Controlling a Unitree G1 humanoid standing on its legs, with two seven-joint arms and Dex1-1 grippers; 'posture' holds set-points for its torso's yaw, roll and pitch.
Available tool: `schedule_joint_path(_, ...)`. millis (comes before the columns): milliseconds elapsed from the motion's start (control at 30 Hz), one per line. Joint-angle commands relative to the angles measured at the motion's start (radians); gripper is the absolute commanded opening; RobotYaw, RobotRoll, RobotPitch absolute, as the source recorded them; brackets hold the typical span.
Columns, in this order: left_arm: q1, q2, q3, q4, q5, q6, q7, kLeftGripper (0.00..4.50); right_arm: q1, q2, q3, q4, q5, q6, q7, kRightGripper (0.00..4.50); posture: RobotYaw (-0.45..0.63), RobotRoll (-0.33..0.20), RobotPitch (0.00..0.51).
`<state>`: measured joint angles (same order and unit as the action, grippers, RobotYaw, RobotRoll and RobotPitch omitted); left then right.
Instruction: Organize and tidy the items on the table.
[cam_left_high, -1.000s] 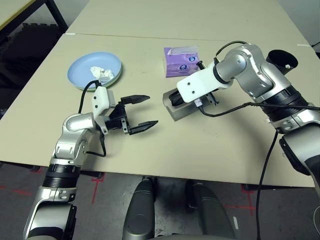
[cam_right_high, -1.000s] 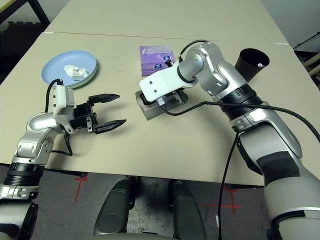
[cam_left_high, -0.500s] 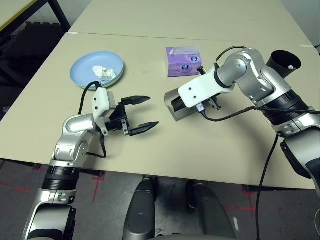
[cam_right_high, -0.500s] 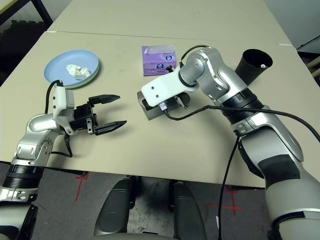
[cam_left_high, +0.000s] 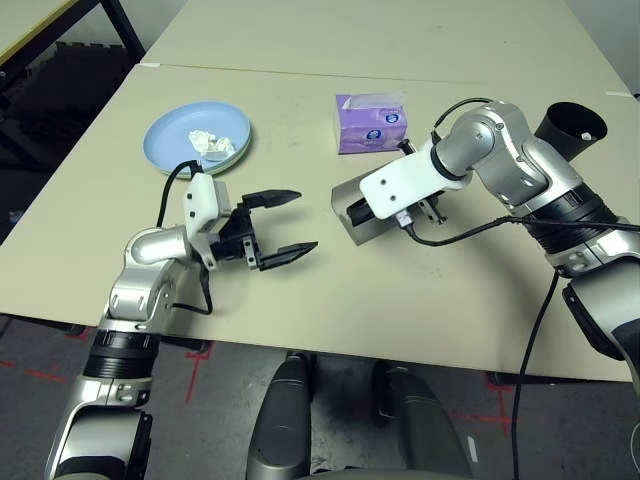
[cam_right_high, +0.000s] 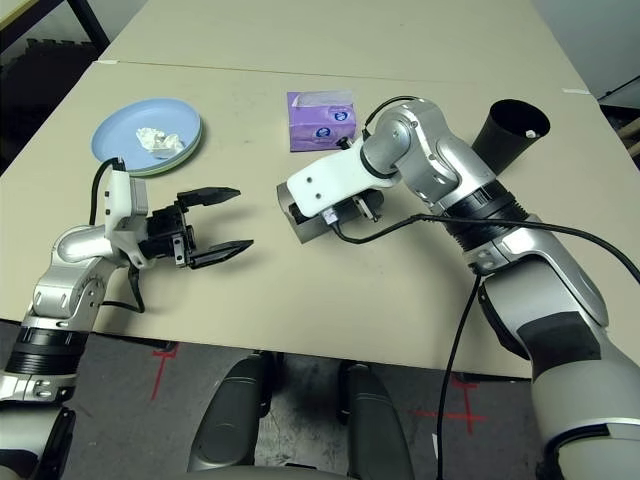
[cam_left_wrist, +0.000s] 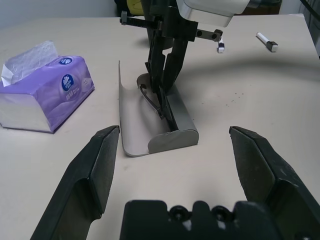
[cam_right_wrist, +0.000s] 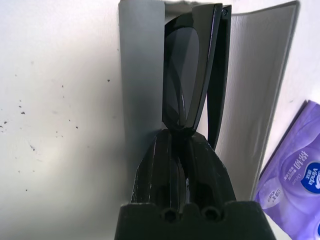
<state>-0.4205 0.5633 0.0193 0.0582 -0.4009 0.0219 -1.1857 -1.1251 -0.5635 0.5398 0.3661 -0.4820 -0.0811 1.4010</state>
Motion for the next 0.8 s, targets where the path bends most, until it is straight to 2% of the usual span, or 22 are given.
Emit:
schedule_joint_path(33, -0.005, 0.005, -0.011, 0.017, 0.002, -0.014, -0.017, 4.5, -0.005, 0.004, 0.016, 0.024, -0.016, -0.015, -0.012, 1.72, 0.31, 0.0, 0.217)
schedule_joint_path(267, -0.028, 0.004, -0.015, 0.057, 0.009, -0.032, -0.034, 4.5, -0.016, 0.009, 0.015, 0.038, -0.019, -0.033, -0.025, 4.3, 0.3, 0.0, 0.212)
schedule_joint_path(300, -0.032, 0.004, -0.015, 0.062, 0.01, -0.034, -0.036, 4.5, -0.018, 0.009, 0.015, 0.039, -0.019, -0.035, -0.026, 4.49, 0.3, 0.0, 0.212)
schedule_joint_path(533, -0.06, -0.002, -0.018, 0.107, 0.014, -0.054, -0.05, 4.5, -0.027, 0.014, 0.002, 0.037, -0.01, -0.034, -0.038, 4.49, 0.27, 0.0, 0.204)
schedule_joint_path(800, -0.089, -0.005, -0.02, 0.161, 0.017, -0.077, -0.073, 4.5, -0.006, 0.007, -0.137, 0.003, 0.138, 0.11, -0.054, 4.49, 0.24, 0.0, 0.2)
